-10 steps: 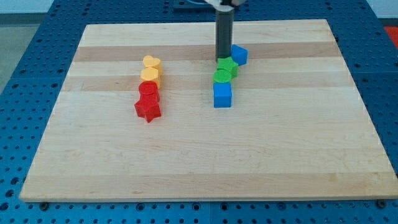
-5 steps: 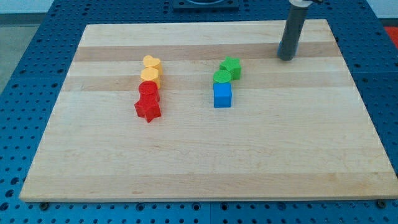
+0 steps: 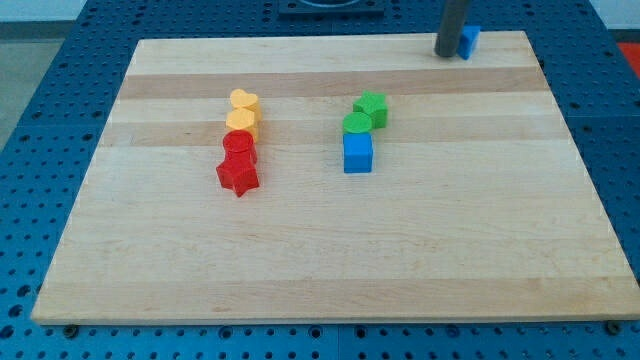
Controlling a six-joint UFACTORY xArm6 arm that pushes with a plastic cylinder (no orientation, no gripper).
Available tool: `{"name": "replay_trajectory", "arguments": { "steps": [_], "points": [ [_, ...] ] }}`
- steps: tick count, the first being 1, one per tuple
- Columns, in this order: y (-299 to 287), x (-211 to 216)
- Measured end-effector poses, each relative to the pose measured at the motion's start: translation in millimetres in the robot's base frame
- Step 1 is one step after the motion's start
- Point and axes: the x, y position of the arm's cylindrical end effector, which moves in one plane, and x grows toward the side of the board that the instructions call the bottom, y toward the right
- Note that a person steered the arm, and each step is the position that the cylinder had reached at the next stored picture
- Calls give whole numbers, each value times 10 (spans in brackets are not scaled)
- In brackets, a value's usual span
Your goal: Push the blue triangle towards the top right
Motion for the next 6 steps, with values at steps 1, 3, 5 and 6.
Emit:
{"name": "replay_trajectory", "arguments": {
  "steps": [1, 3, 5, 6],
  "points": [
    [-104, -110],
    [197, -230],
    [353, -230],
    [353, -244]
  ]
}}
